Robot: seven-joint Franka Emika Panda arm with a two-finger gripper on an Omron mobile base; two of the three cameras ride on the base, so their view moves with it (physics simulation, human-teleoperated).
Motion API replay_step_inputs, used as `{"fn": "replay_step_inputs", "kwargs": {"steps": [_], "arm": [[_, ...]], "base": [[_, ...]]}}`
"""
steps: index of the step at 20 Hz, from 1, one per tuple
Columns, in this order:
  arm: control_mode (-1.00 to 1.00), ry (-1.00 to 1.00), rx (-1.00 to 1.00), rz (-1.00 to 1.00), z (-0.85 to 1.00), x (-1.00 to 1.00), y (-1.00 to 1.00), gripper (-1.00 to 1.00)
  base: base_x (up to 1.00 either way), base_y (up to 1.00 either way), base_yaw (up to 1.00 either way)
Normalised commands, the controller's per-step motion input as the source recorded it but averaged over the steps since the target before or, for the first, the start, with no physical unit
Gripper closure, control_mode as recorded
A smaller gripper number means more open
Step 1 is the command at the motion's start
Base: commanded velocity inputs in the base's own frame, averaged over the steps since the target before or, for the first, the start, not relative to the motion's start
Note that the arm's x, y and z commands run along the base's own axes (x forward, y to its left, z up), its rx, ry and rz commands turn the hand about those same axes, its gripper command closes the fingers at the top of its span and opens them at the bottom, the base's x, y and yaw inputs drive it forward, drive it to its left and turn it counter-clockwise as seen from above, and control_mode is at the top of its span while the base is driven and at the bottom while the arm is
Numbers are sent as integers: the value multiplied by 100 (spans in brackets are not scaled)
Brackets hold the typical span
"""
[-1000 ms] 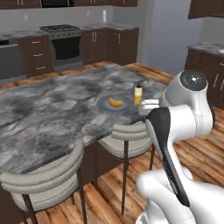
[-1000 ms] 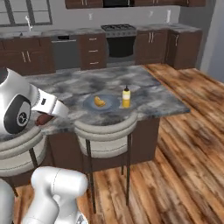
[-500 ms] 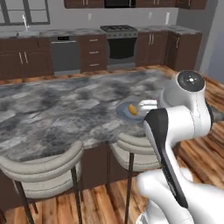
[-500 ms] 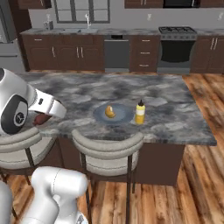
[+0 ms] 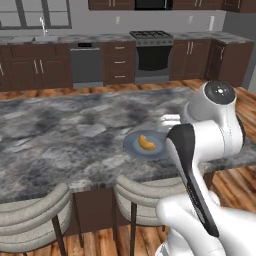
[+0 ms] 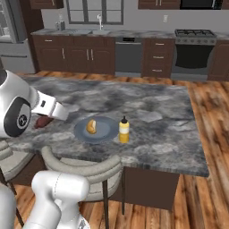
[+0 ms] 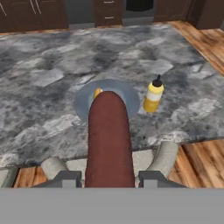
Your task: Move the hot dog bun to the plate on the dining table and place the condiment next to that plate. Then navigate to the fridge and take the sausage and place it on the plate as well.
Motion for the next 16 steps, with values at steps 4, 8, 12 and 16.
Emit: {"fn": "replay_step_inputs", "kwargs": {"steps": [4,8,12,16], "arm": [[-100,32,0,0,-33,100,-20,100],[-100,39,0,0,-65,100,-34,100],[-100,17,-1,0,-78,100,-33,100],[-100,0,0,1,-63,100,-26,100]], "base": [[0,0,0],[0,0,0],[0,0,0],[0,0,0]]}}
